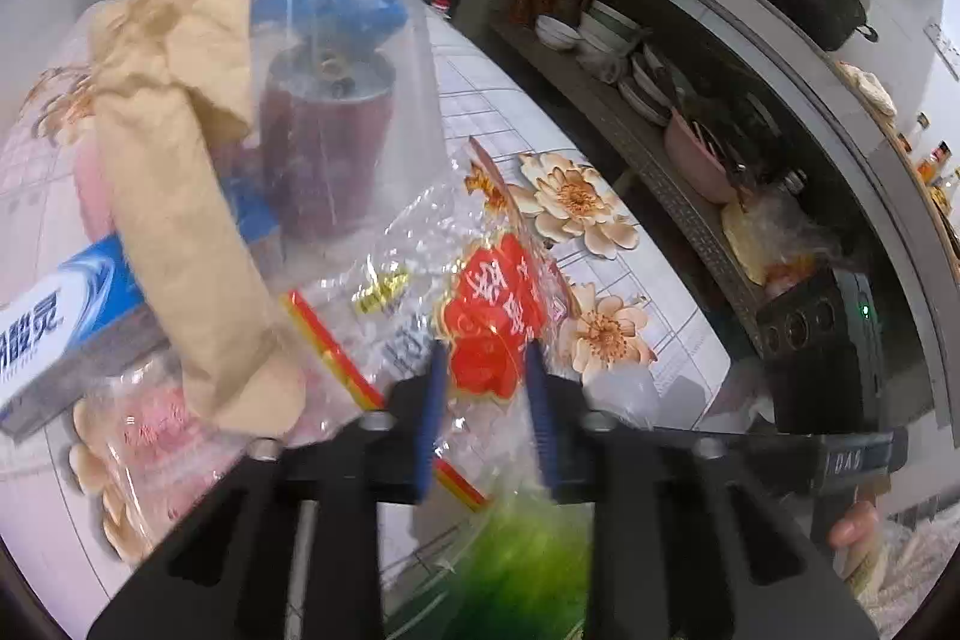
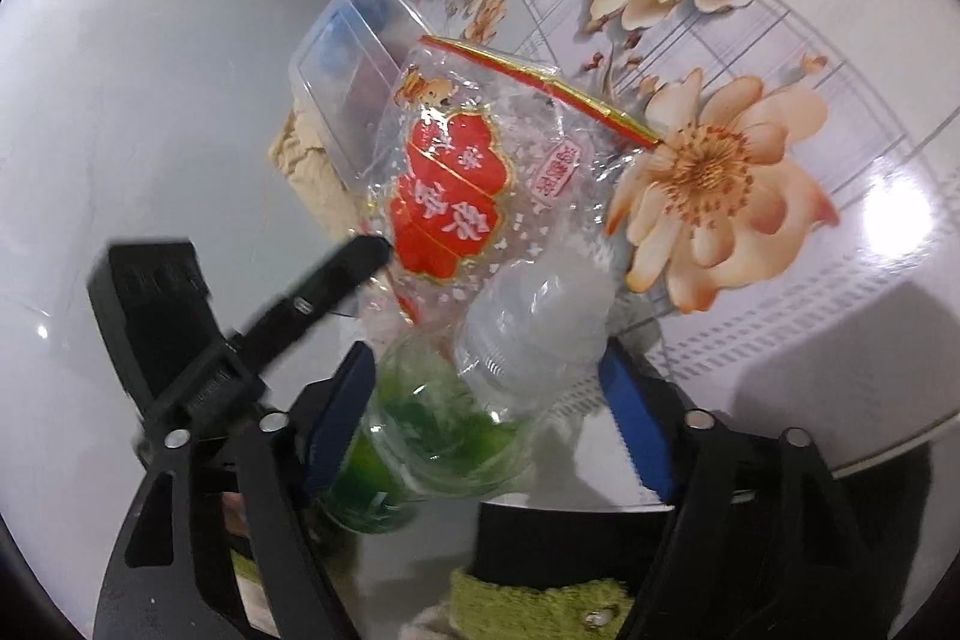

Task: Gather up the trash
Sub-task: 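Grasp the green plastic bottle with the right gripper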

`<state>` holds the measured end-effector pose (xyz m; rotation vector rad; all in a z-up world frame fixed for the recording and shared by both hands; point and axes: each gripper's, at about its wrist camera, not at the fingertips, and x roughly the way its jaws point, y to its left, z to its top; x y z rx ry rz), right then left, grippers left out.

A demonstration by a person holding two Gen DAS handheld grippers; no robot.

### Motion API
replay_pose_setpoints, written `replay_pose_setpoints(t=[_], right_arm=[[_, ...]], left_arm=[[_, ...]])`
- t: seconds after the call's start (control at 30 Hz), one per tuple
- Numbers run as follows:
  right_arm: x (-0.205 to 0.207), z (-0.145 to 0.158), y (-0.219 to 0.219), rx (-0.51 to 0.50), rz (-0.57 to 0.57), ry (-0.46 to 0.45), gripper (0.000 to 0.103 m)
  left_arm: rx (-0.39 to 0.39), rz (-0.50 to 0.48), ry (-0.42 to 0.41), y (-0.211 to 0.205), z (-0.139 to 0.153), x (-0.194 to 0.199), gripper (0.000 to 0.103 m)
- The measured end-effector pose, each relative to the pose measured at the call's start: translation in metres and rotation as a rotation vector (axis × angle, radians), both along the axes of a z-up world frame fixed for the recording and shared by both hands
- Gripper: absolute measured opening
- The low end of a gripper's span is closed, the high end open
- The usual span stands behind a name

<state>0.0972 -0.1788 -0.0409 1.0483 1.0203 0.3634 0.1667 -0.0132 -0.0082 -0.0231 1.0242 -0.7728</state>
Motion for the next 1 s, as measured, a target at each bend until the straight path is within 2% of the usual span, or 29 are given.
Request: replay_pose_setpoints(t=[0.07, 0.1, 0.3, 0.37, 0.5, 0.73, 1.0], right_arm=[[0.001, 0.001, -0.002, -0.004, -0.011, 0.001, 0.064], [0.000, 0.002, -0.003, -0.004, -0.013, 0.002, 0.064], [-0.005, 0.006, -0.017, -0.016, -0.047, 0.003, 0.061], [-0.006, 0.006, -0.039, -0.002, -0.083, 0.008, 0.050], [-0.002, 0.007, -0.071, -0.041, -0.149, 0.009, 0.037], [0.000, 0.002, -0.084, -0.098, -0.210, -0.007, 0.034], [-0.002, 0.004, -0.079, -0.139, -0.201, -0.035, 0.036]], left_arm=[[-0.058, 0.017, -0.040, 0.005, 0.008, -0.005, 0.017], [-0.071, 0.026, -0.033, 0.006, 0.009, -0.005, 0.017], [-0.176, 0.045, 0.068, 0.008, 0.001, -0.003, 0.017], [-0.177, 0.046, 0.085, 0.000, -0.005, -0.005, 0.017], [-0.210, 0.046, 0.131, -0.019, -0.019, -0.009, 0.017], [-0.247, 0.042, 0.153, -0.047, -0.032, -0.020, 0.017], [-0.228, -0.003, 0.072, -0.039, -0.018, -0.044, 0.017]])
